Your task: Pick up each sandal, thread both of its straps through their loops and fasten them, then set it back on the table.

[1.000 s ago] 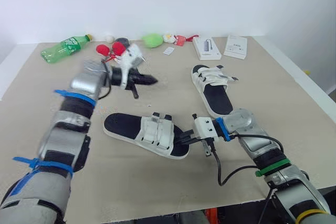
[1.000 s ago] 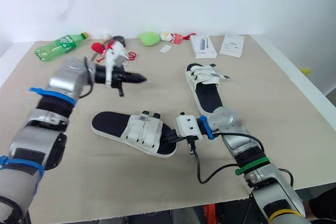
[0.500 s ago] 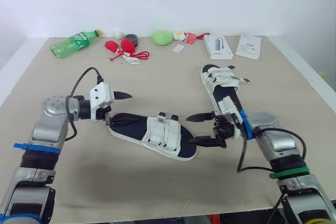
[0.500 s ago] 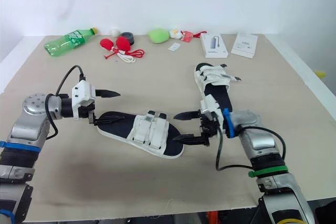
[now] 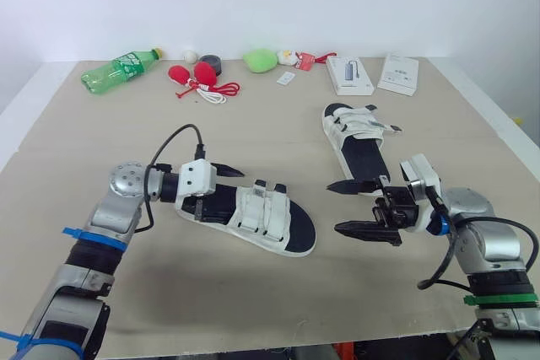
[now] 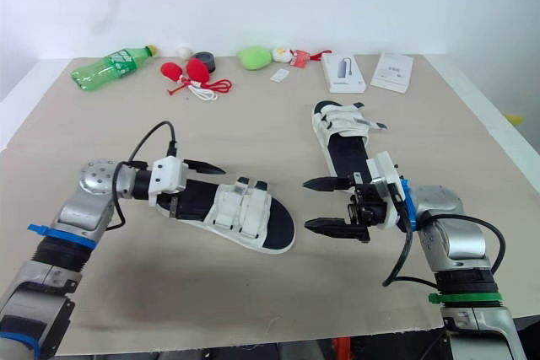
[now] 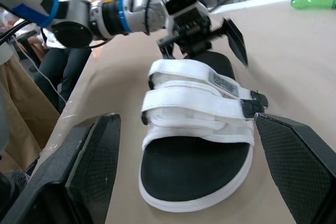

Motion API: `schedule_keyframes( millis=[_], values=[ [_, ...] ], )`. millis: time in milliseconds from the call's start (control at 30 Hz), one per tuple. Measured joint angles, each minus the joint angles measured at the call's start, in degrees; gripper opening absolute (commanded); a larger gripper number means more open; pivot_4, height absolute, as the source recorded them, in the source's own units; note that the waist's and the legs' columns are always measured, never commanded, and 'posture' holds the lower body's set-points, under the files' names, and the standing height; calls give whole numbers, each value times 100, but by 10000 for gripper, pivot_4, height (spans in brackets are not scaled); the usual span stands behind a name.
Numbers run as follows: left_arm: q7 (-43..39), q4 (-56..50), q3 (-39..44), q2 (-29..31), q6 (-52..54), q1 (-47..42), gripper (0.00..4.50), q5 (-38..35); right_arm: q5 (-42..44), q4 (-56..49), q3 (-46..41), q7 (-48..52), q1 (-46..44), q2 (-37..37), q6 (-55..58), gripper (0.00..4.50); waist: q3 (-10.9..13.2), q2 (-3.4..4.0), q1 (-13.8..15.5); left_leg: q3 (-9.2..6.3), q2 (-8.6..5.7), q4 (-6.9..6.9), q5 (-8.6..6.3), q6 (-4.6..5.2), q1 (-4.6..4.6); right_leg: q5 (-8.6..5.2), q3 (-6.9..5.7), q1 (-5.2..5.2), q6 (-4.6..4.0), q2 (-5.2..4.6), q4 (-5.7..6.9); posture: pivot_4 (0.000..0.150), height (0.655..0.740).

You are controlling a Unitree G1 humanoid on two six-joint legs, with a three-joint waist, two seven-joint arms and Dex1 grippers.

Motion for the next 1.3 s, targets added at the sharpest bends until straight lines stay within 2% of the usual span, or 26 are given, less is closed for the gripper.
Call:
schedule_keyframes(
  millis=[133,167,200,233,300,333,467,500,533,567,767,867,900,967,1000,1033,1067,1133,1200,1300],
  values=[
    [-39,438,-88,-224,-187,-290,45000,51,6,-208,-39,-72,128,7,-37,43727,0,0,5,-1,0,0,0,0,-1,5,0,1,11,0,0,1500,7400],
    [-56,626,-114,-299,-239,-409,39878,60,5,-236,-54,-125,174,14,-57,45000,0,0,6,-1,-1,0,0,0,-1,7,0,1,17,0,0,1500,7400],
    [-65,710,-127,-327,-262,-462,39422,62,4,-244,-56,-149,188,19,-67,45000,0,0,6,-1,-2,0,0,0,-2,10,0,0,22,0,0,1500,7400],
    [-70,741,-132,-342,-275,-483,37141,62,4,-249,-58,-157,196,21,-73,45000,0,0,6,-1,-2,0,0,0,-2,10,0,0,23,0,0,1500,7400],
    [-151,957,-205,-476,-362,-613,28926,66,1,-305,-84,-202,281,24,-113,45000,0,1,5,-1,-2,-2,-1,1,-2,9,0,1,26,0,0,1500,7400],
    [-156,999,-225,-501,-363,-630,27445,67,0,-315,-84,-218,295,24,-129,45000,0,0,5,-2,-3,-2,-1,1,-2,9,0,1,26,0,0,1500,7400],
    [-252,1242,-296,-734,-362,-763,11333,66,-25,-326,-85,-354,349,108,-238,45000,1,1,5,-5,-3,-1,-1,1,-3,10,-1,1,28,1,0,1500,7400],
    [-252,1244,-296,-738,-362,-766,5908,66,-25,-326,-85,-358,349,109,-240,45000,1,1,5,-5,-4,-1,-1,1,-3,11,-1,2,28,1,0,1500,7400],
    [-249,1252,-296,-760,-362,-790,4685,64,-25,-327,-85,-385,349,111,-255,45000,1,1,5,-5,-4,0,-1,1,-3,11,0,2,28,0,0,1500,7400],
    [-247,1256,-284,-794,-353,-838,901,52,-26,-330,-85,-403,348,111,-269,45000,1,1,5,-5,-4,0,-1,1,-3,11,-1,3,29,0,0,1500,7400],
    [-125,1255,-274,-845,-317,-888,110,73,-36,-331,-82,-423,321,129,-276,45000,1,1,5,-7,-4,-1,-1,1,-2,11,-1,3,29,1,1,1500,7400],
    [882,1089,-228,-713,164,-901,110,553,-77,-321,-3,-543,73,297,-308,45000,1,2,-2,-9,-4,2,1,1,2,16,-1,4,30,3,6,1500,7400],
    [967,1076,-220,-690,220,-913,110,596,-79,-318,-1,-557,59,318,-308,45000,1,2,-9,-10,-3,3,2,1,3,17,-1,4,30,4,8,1500,7400],
    [1914,861,112,-555,1384,-974,110,791,-68,-195,18,-875,-187,607,-246,45000,3,4,-45,-11,-3,5,8,0,5,23,0,2,30,5,15,1500,7400],
    [2684,659,493,-465,2278,-966,110,844,-41,-90,15,-1093,-360,751,-177,45000,8,8,-68,-11,-3,5,11,0,5,24,-1,1,30,5,17,1500,7400],
    [2914,562,637,-433,2529,-948,110,857,-40,-65,15,-1163,-379,770,-149,45000,8,9,-66,-14,-3,4,10,0,4,22,-3,2,31,5,17,1500,7400],
    [3795,182,1051,-442,3283,-858,110,976,-39,128,9,-1391,-534,882,-5,45000,9,11,-69,-15,-3,2,10,0,1,20,-4,1,33,5,17,1500,7400],
    [4433,-32,1372,-495,3738,-838,110,1061,-36,233,9,-1488,-624,930,73,45000,12,13,-60,-20,-4,-2,9,0,-3,16,-5,0,36,5,17,1500,7400],
    [5741,-394,2050,-789,4423,-779,110,1146,-34,443,10,-1544,-834,1020,115,45000,12,13,-44,-27,-6,-4,7,-1,-5,13,-10,0,36,4,17,1500,7400],
    [6825,-566,2449,-1065,4892,-729,110,1262,-55,612,28,-1446,-953,1026,103,45000,12,13,2,-35,-10,-6,6,-2,-6,13,-18,3,35,4,17,1500,7400]
  ],
)
